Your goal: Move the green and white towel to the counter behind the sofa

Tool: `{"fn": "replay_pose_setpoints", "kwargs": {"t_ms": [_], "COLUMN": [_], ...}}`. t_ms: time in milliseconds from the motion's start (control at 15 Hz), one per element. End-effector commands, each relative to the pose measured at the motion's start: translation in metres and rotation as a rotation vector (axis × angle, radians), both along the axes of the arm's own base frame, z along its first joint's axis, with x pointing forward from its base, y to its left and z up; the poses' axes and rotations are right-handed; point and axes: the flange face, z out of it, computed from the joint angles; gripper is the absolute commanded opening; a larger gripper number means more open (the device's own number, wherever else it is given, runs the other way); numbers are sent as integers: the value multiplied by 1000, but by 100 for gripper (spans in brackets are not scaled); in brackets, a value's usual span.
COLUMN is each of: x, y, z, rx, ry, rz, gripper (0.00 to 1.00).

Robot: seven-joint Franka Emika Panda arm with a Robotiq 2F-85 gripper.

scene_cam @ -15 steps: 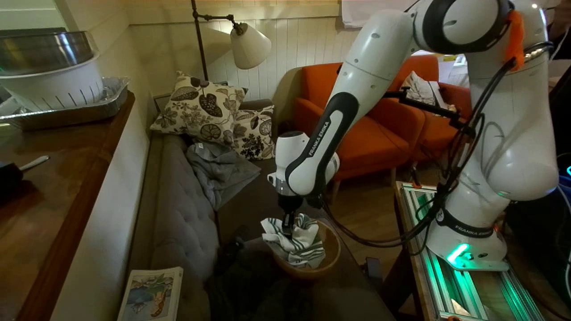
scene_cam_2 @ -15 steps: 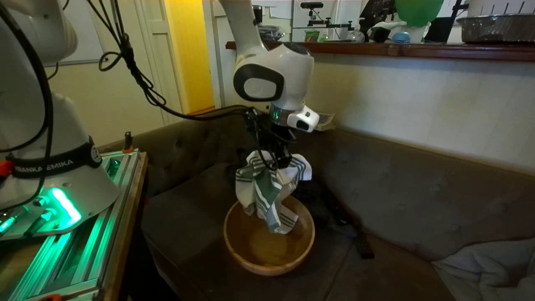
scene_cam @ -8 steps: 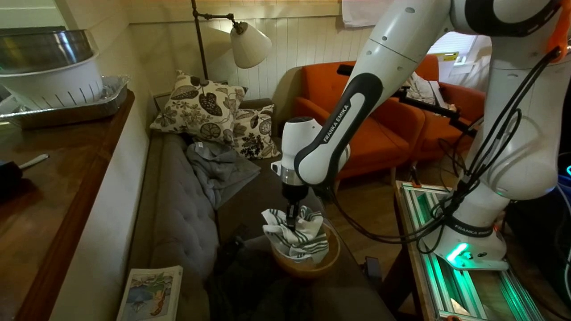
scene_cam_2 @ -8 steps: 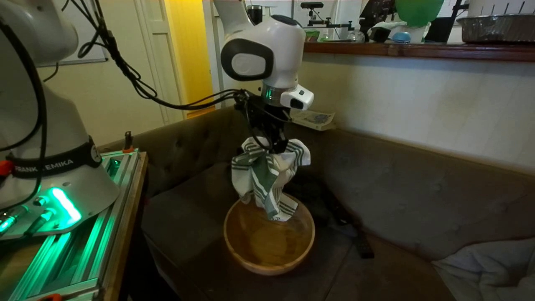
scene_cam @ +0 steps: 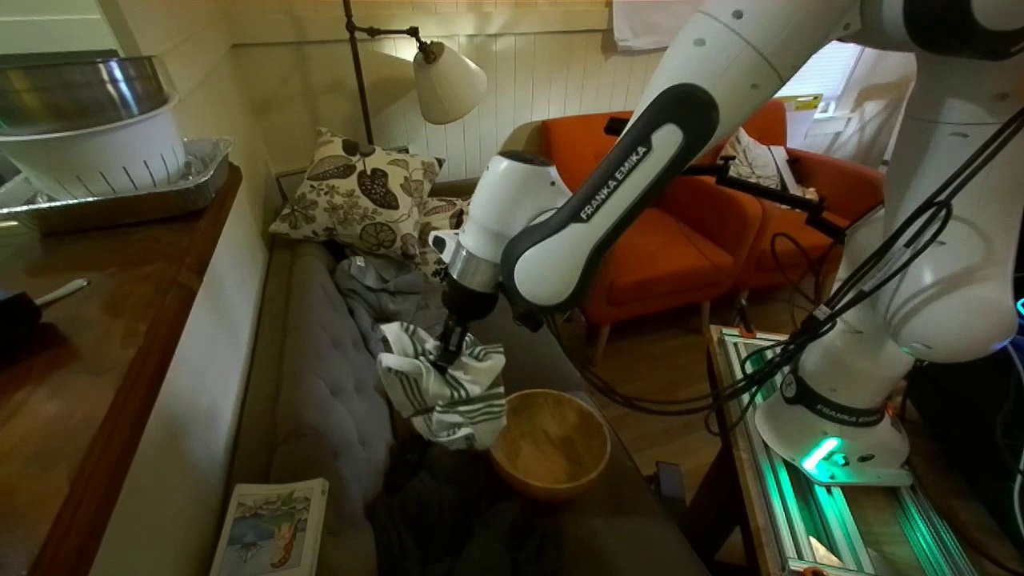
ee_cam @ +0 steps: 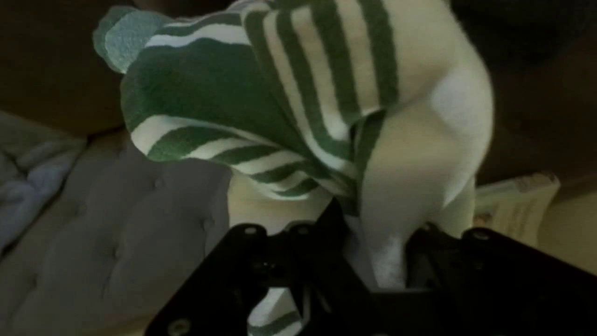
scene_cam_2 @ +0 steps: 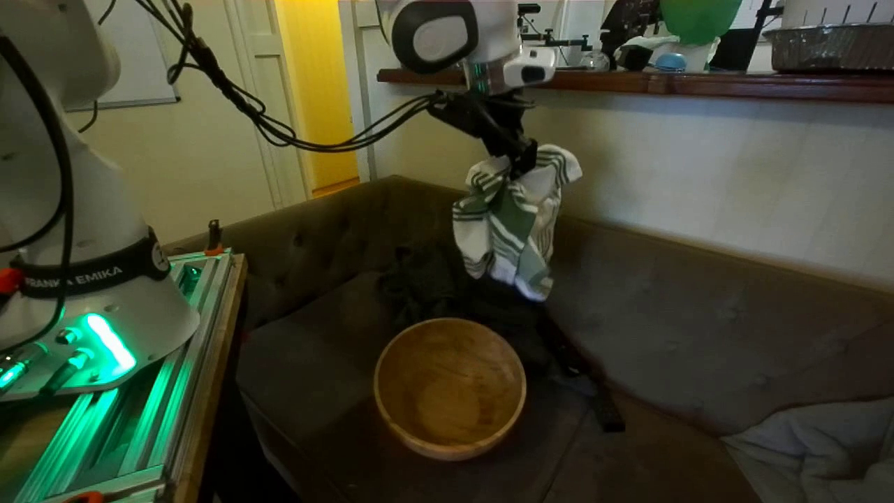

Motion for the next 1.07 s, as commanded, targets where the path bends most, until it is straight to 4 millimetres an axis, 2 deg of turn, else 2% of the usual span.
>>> {"fn": "replay_pose_setpoints", "kwargs": {"t_ms": [0, 267, 400, 600, 667, 733, 800, 867, 1000], "x": [17, 34, 44, 61, 70, 77, 54, 59, 69], "y": [33, 71, 87, 105, 110, 117, 108, 112, 115], "z": [92, 198, 243, 298, 313, 319, 305, 314, 315], "rx": [-57, -113, -108, -70, -46, -21, -60, -46, -34], "ry": [-173, -393, -509, -675, -725, -766, -684, -716, -734], "rz": [106, 234, 276, 307, 303, 313, 297, 305, 312], "gripper": [6, 6, 6, 6, 6, 6, 22, 22, 22]}}
